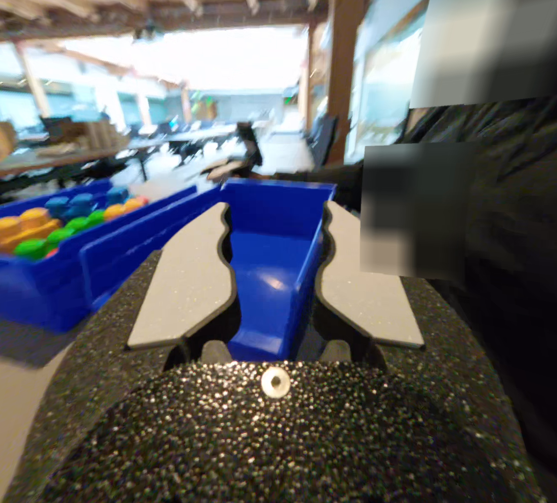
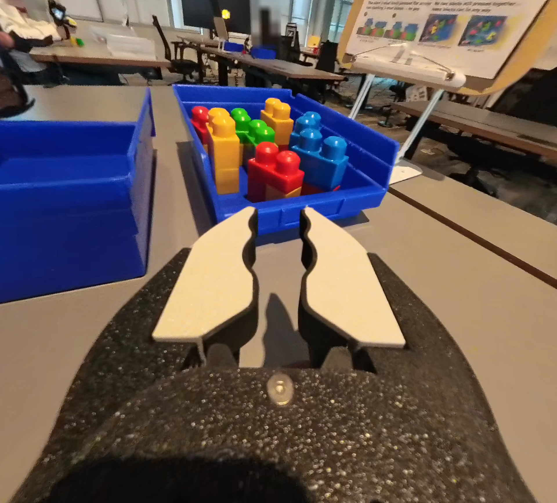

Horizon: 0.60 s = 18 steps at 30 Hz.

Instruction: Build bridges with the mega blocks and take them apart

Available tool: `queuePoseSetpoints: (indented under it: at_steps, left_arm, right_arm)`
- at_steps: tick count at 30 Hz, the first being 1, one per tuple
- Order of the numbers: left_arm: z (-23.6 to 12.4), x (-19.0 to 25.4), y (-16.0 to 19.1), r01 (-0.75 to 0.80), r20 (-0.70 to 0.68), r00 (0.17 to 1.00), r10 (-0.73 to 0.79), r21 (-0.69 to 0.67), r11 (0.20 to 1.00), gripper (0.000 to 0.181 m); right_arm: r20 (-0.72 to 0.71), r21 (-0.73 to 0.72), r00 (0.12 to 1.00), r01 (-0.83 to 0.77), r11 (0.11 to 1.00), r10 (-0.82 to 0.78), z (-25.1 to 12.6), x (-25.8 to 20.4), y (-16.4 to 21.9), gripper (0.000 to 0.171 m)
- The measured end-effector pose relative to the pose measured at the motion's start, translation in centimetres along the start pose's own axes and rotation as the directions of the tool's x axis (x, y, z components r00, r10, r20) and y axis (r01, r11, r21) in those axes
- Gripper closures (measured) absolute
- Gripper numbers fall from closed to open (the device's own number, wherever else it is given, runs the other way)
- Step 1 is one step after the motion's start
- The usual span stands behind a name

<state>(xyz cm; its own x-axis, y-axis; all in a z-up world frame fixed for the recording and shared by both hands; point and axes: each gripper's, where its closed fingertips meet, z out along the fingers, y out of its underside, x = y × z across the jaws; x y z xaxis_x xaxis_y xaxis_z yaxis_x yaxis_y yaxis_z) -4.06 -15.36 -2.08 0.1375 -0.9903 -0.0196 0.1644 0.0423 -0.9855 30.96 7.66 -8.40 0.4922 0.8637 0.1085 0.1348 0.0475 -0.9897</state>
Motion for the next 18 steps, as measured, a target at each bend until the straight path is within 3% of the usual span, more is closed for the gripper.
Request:
queuePoseSetpoints:
  at_steps: [1,3,7,11,15,18]
  left_arm:
    - [-0.3,0.0,-1.4,0.024,-0.041,0.999,-0.022,0.061,0.998,0.132]
    - [-0.7,-1.9,-2.9,0.026,0.020,0.999,-0.028,0.099,0.995,0.134]
    - [-0.8,-9.4,-2.2,0.097,0.302,0.951,-0.072,-0.070,0.993,0.135]
    - [-0.5,-19.0,1.9,0.388,0.552,0.810,-0.197,-0.254,0.886,0.135]
    - [2.4,-25.1,6.1,0.612,0.606,0.689,-0.399,-0.191,0.767,0.138]
    - [3.5,-26.9,8.9,0.670,0.648,0.634,-0.422,-0.189,0.718,0.142]
  right_arm:
    - [-0.009,0.006,1.000,0.000,1.000,0.000,-0.3,0.1,0.0,0.146]
    - [-0.015,-0.005,1.000,0.012,1.000,-0.012,-0.7,0.0,0.2,0.149]
    - [-0.027,-0.057,0.999,0.026,0.998,-0.028,-0.2,0.0,0.8,0.148]
    - [-0.023,-0.114,0.997,0.064,0.991,-0.067,0.4,-0.4,1.5,0.148]
    - [-0.023,-0.150,0.991,0.125,0.981,-0.130,0.6,-1.0,2.0,0.148]
    - [-0.008,-0.178,0.986,0.160,0.971,-0.164,0.8,-1.4,2.5,0.148]
